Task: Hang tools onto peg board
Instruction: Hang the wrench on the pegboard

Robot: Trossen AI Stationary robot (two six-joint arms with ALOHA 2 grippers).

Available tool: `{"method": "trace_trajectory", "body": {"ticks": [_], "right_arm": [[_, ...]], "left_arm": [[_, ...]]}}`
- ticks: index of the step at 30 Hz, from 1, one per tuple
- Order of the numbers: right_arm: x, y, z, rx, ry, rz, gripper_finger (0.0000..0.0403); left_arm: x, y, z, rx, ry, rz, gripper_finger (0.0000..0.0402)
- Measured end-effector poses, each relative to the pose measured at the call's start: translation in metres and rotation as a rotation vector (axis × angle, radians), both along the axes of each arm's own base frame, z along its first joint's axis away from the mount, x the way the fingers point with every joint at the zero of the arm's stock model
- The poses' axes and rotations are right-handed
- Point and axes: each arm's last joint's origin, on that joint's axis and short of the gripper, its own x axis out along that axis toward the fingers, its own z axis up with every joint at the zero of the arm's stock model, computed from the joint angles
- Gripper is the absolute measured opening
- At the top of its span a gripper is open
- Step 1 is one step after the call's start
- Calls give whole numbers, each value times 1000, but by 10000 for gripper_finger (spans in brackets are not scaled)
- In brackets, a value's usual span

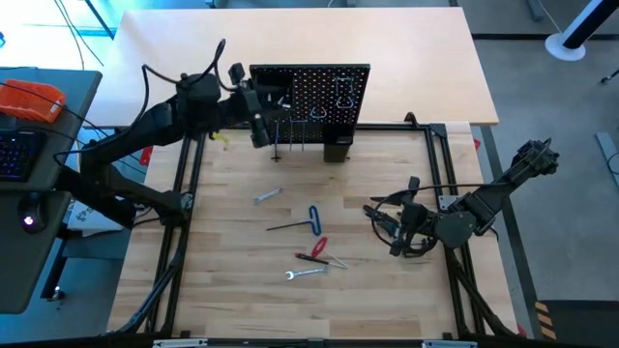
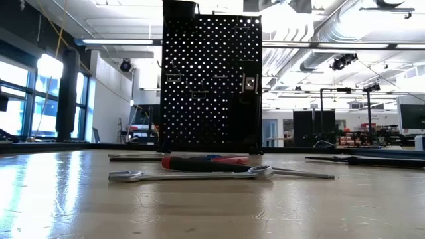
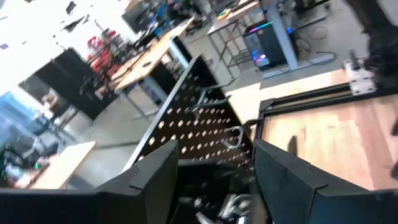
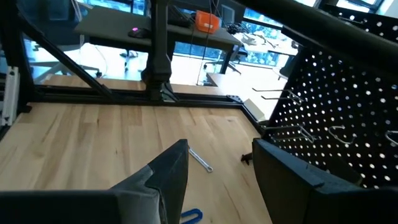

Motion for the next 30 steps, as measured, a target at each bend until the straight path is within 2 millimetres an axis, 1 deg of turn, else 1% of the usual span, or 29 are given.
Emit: {"method": "trace_trajectory", "body": {"ticks": [6,14,17,21,30], "right_arm": [[-1,-1,-2,-5,15,-6,174],[-1,-1,-5,-22,38,-5,174],[0,0,-6,-29,47,-4,174],[1,1,-7,-34,53,-3,174],[1,1,-7,-17,46,-7,174]], "left_arm": [[1,-27,3,52,17,-62,202],[6,-68,-1,38,35,-172,202],[7,-80,-2,56,43,-183,202],[6,-89,-2,89,54,-160,202],[5,-98,-2,92,51,-176,202]]}}
